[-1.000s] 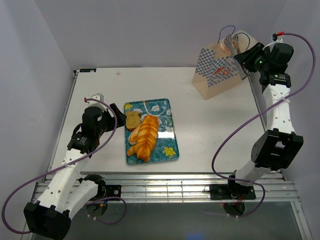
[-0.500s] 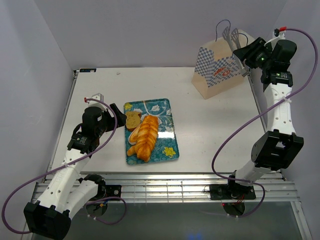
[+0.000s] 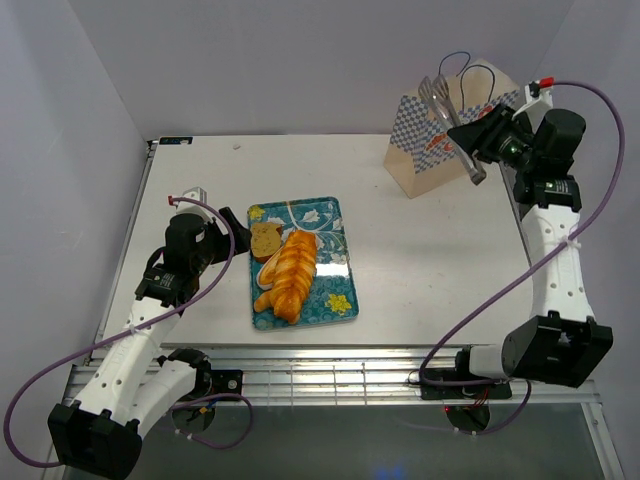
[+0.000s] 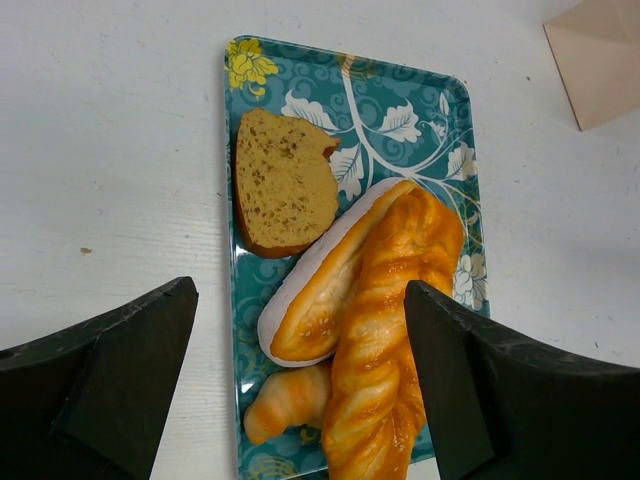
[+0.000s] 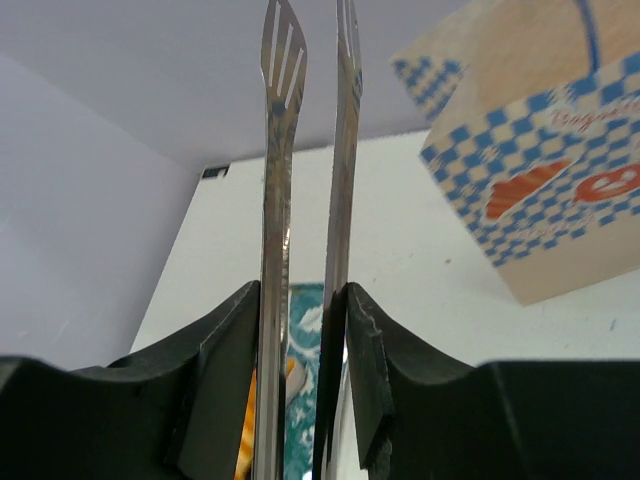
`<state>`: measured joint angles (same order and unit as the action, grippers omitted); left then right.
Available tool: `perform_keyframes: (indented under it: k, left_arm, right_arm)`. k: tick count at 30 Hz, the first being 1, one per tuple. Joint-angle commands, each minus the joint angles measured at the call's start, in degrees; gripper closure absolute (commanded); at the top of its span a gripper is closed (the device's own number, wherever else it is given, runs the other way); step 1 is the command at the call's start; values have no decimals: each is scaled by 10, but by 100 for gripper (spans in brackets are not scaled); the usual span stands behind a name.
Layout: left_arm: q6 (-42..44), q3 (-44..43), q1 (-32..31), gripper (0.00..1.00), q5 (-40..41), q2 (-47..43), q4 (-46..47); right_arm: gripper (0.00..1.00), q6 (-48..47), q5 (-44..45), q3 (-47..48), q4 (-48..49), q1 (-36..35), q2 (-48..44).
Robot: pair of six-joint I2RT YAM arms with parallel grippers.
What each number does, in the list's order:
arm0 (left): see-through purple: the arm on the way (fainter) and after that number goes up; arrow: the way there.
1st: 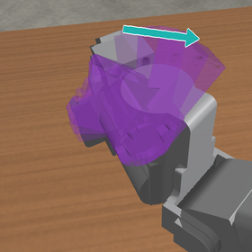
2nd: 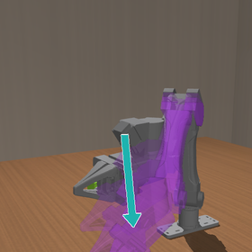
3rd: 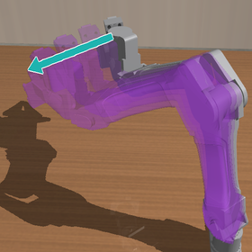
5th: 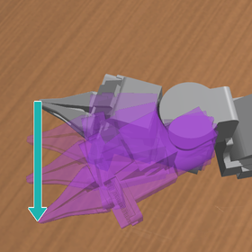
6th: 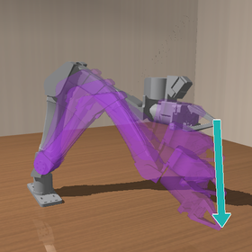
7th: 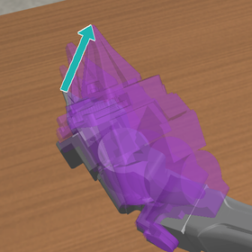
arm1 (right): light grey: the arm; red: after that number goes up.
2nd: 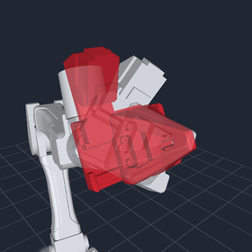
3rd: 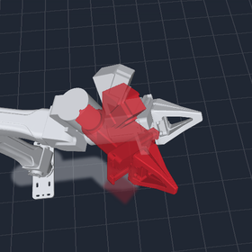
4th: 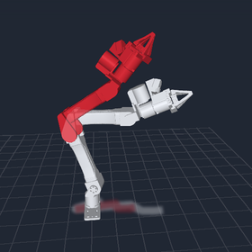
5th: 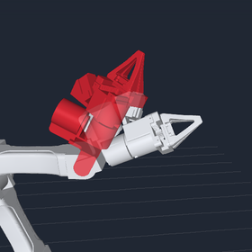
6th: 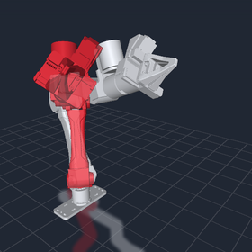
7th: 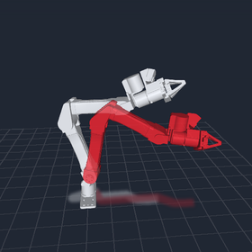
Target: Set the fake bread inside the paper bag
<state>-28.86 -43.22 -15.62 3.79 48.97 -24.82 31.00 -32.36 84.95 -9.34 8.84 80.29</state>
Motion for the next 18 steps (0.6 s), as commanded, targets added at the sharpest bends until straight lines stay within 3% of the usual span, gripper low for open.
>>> perform_keyframes:
  k: [1,5,12,18]
  left_arm:
    - [7,5,-3,5,26,-3,3]
    - [7,5,-3,5,39,-4,2]
    - [7,5,-3,5,57,-1,-1]
    - [7,4,-3,5,54,3,-1]
  right_arm:
    - [56,-30,-41,-73,42,-31,-90]
    - [56,-59,-21,-180,42,-87,-172]
    - [56,-70,38,-363,28,-250,-303]
    - [59,-86,90,-440,0,-367,-356]
